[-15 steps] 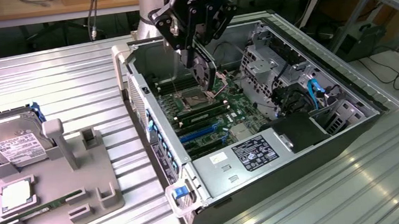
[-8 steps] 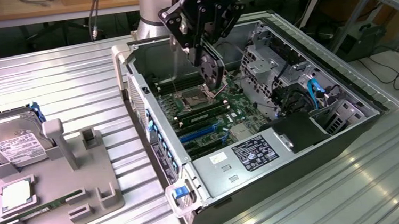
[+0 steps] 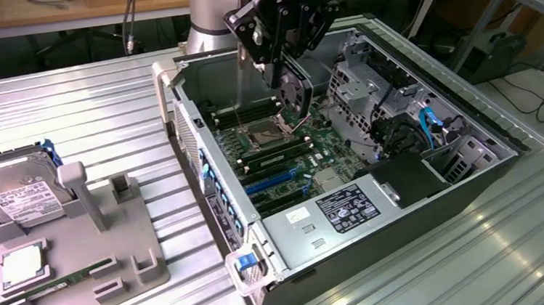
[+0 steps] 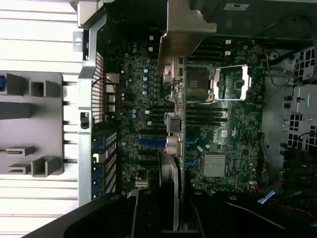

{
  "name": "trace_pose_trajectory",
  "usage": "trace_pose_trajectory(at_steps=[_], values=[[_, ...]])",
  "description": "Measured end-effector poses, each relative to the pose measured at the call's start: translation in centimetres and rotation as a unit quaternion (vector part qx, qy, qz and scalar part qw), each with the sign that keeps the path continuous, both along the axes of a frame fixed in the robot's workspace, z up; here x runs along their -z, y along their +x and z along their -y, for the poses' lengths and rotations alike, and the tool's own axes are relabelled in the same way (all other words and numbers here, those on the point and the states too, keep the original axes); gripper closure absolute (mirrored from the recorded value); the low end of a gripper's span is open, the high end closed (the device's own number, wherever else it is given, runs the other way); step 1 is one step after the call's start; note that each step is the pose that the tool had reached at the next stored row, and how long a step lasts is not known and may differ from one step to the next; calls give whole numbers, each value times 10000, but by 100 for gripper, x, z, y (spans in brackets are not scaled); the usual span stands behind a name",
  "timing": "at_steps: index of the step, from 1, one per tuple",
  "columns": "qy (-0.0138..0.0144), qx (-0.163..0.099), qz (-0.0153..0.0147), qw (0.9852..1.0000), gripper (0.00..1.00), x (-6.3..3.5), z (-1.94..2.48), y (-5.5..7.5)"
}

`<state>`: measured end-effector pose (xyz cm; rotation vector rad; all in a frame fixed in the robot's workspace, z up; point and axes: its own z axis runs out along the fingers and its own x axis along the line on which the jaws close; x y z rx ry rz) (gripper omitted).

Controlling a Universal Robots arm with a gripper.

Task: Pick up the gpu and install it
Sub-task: 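Pick up the gpu and move the gpu toward the slot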

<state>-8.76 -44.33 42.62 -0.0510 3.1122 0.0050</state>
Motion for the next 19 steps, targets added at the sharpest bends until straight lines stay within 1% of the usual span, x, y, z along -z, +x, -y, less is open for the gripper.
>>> trace_pose_trajectory(at_steps=[4,8,19], values=[[0,0,0,10000,72,1,-1,68],[0,0,0,10000,72,1,-7,171],[0,0,0,10000,72,4,-15,387]])
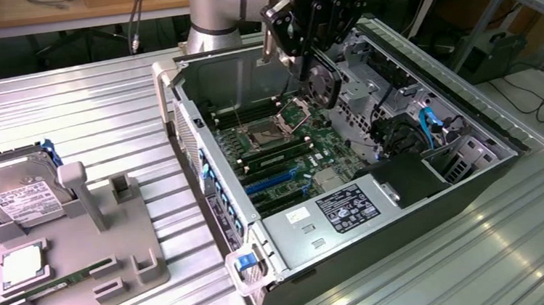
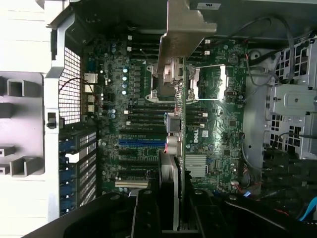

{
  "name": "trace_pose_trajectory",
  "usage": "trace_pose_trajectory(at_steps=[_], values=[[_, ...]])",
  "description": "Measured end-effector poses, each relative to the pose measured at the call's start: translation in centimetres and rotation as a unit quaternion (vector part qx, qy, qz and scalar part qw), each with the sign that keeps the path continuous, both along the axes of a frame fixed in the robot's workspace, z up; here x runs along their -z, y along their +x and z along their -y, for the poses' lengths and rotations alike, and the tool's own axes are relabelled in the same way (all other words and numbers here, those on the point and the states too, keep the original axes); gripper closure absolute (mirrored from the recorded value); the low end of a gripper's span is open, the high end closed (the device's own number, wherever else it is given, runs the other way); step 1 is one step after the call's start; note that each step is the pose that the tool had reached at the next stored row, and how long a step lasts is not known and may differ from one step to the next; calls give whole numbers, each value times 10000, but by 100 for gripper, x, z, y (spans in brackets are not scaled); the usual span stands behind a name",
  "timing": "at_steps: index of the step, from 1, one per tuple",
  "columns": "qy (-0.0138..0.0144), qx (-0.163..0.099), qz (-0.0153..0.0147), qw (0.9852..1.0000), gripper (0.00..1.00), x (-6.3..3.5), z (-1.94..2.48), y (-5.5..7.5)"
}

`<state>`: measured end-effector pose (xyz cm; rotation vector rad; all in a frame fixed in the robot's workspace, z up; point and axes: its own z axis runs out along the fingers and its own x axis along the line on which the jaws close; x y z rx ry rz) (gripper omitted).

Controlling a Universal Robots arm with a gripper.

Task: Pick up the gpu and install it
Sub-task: 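Pick up the gpu and move the gpu toward the slot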

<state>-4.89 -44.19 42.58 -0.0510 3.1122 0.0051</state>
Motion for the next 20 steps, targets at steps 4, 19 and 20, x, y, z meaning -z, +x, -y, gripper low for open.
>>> trace_pose_trajectory(at_steps=[4,19,20], values=[[0,0,0,10000,72,2,0,58],[-1,142,-4,9999,72,16,-50,361],[0,151,-3,9999,72,16,-49,363]])
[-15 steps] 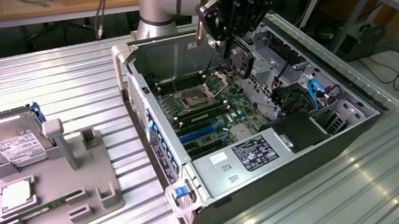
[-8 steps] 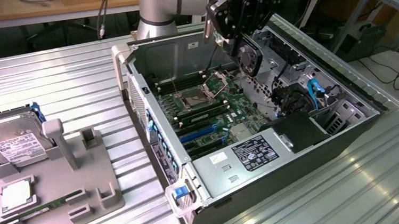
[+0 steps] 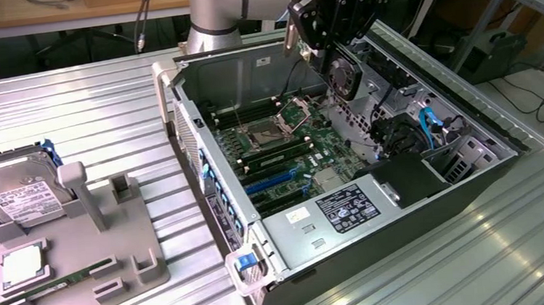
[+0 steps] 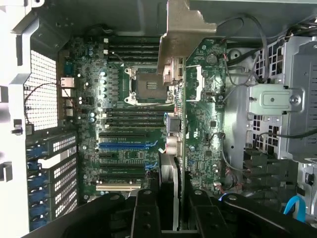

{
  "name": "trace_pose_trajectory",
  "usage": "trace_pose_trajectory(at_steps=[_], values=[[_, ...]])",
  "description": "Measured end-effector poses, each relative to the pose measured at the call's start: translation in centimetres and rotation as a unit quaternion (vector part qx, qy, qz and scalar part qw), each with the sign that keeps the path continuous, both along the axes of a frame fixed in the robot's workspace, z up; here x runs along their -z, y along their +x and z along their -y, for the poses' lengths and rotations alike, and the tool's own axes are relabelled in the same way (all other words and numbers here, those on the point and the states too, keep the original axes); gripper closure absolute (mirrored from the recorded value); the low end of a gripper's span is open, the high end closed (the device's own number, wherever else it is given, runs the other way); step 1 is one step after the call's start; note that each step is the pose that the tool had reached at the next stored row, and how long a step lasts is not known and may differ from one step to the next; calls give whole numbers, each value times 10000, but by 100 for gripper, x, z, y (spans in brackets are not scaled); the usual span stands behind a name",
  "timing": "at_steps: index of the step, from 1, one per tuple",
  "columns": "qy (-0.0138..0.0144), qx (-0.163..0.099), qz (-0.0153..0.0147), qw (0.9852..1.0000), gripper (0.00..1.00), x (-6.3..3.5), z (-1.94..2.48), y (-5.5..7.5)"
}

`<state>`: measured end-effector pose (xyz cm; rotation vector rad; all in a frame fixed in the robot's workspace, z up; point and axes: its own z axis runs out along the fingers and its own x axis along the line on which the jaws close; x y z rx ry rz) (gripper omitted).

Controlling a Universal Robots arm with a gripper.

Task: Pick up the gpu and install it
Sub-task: 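Pick up the gpu and move the gpu toward the slot, then insert the gpu into the slot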

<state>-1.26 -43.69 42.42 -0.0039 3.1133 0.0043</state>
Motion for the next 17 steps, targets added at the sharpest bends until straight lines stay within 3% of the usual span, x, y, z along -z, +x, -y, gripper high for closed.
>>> trace_pose_trajectory(at_steps=[14,17], values=[[0,-7,0,10000,72,0,0,0],[0,-107,0,9999,72,0,2,0]])
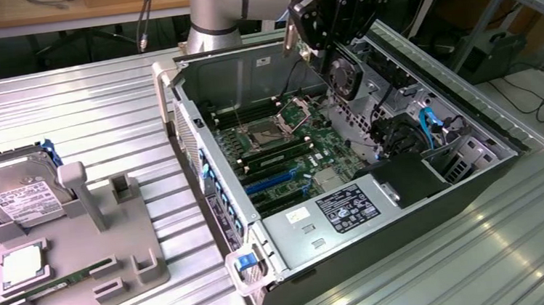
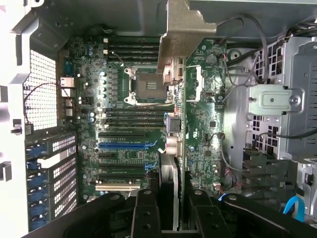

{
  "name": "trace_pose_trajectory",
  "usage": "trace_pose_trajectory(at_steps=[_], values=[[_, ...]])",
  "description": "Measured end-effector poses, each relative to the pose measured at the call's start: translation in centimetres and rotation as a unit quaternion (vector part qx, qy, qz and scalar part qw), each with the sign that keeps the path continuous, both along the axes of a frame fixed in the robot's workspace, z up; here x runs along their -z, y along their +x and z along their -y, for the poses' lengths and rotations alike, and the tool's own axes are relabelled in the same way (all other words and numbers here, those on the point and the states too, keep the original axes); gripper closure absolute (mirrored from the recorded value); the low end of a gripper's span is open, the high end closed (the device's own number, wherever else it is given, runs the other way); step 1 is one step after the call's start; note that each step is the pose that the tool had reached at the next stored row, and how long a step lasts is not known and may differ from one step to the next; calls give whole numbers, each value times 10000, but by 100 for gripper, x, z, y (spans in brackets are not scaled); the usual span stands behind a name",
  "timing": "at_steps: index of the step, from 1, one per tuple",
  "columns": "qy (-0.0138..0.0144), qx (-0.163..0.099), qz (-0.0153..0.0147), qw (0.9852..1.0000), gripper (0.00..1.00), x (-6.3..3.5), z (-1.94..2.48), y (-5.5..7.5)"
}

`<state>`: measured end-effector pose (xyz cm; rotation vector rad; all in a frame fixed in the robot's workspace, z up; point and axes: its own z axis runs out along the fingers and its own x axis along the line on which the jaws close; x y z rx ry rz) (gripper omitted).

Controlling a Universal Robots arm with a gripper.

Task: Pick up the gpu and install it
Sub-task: 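Insert the gpu into the slot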

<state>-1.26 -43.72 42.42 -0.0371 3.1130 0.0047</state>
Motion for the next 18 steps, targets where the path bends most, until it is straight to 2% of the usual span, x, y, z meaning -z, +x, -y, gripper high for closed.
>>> trace_pose_trajectory(at_steps=[4,8,11,13,15,18], values=[[0,-289,0,9996,72,0,0,-1],[0,-653,0,9979,72,0,0,-1],[0,-1017,0,9948,72,0,0,-1],[0,-1284,0,9917,72,0,0,-1],[0,-1460,0,9893,72,0,0,-1],[0,-1739,0,9848,72,0,0,-1]])
